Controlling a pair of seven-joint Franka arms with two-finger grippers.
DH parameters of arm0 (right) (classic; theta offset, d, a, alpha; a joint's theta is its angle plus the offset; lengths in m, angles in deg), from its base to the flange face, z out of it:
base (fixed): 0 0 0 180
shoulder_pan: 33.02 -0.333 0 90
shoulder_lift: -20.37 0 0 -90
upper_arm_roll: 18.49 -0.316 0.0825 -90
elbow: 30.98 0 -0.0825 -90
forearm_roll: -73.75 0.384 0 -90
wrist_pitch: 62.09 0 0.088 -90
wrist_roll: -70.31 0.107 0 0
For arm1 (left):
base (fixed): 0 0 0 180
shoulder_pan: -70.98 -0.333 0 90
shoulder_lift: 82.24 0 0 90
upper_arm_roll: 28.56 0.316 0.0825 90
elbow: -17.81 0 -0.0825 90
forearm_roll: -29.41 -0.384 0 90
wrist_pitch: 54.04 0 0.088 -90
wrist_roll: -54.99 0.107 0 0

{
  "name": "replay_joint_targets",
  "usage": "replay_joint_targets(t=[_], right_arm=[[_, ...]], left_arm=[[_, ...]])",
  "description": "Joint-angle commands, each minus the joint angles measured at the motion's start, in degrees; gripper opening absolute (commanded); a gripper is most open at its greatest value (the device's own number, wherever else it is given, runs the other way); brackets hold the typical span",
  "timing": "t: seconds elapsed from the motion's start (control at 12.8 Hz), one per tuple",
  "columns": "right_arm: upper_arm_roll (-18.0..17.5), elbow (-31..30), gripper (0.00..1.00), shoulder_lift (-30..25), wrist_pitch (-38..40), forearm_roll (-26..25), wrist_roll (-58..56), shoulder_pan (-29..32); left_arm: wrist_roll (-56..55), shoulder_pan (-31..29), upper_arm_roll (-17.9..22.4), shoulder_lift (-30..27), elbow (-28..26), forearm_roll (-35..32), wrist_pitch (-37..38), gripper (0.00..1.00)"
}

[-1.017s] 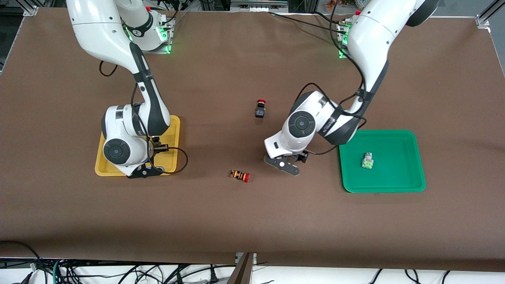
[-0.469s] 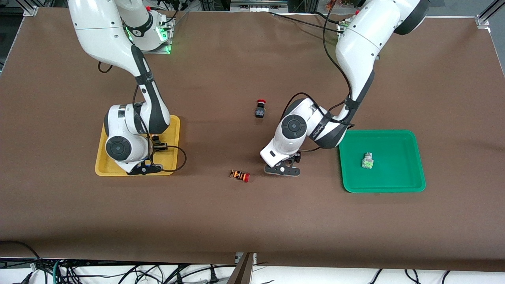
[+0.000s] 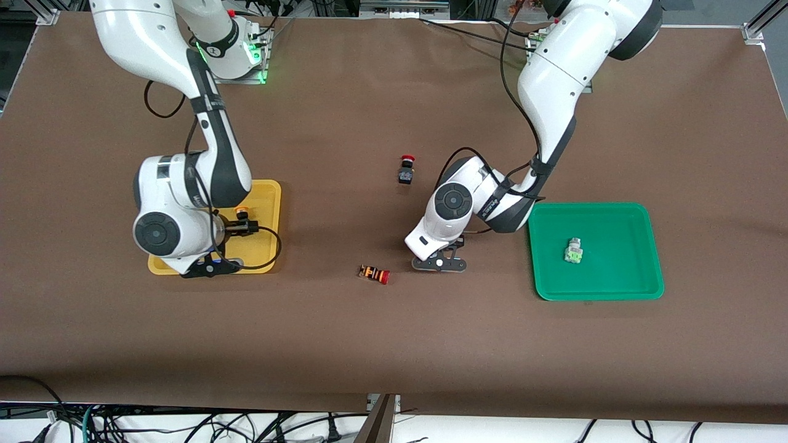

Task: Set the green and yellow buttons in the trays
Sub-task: 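Release both buttons into the trays, then grasp the white button with the left gripper, then raise the right gripper to rest while the left gripper carries the white button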

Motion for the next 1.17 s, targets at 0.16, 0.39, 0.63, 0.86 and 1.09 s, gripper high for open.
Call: replay_joint_targets(t=[0.16, 0.39, 0.63, 0.86, 1.09], right_arm=[[-7.7, 1.61, 1.0, -8.71, 8.76, -4.69, -0.34, 8.67], [-16.01, 0.29, 1.0, -16.71, 13.32, -9.82, -0.07, 16.09], [-20.56, -5.13, 1.0, -27.42, 15.1, -9.56, -0.77, 21.79], [-23.66, -6.92, 1.0, -34.13, 18.77, -10.0, -0.77, 23.65], [-23.66, -5.26, 1.0, -36.6, 19.32, -12.44, -0.86, 24.88]], left_arm=[[10.0, -3.63, 3.31, -8.75, 0.96, -1.38, 17.68, 0.0], [26.43, -12.5, 4.02, -11.4, 0.35, -3.21, 21.48, 0.0], [37.1, -20.24, 4.02, -12.72, -1.84, -7.16, 22.98, 0.0], [41.92, -27.18, 3.85, -12.9, -5.61, -8.58, 21.23, 0.0], [47.31, -32.47, 3.32, -14.48, -13.52, -8.5, 12.11, 0.84]])
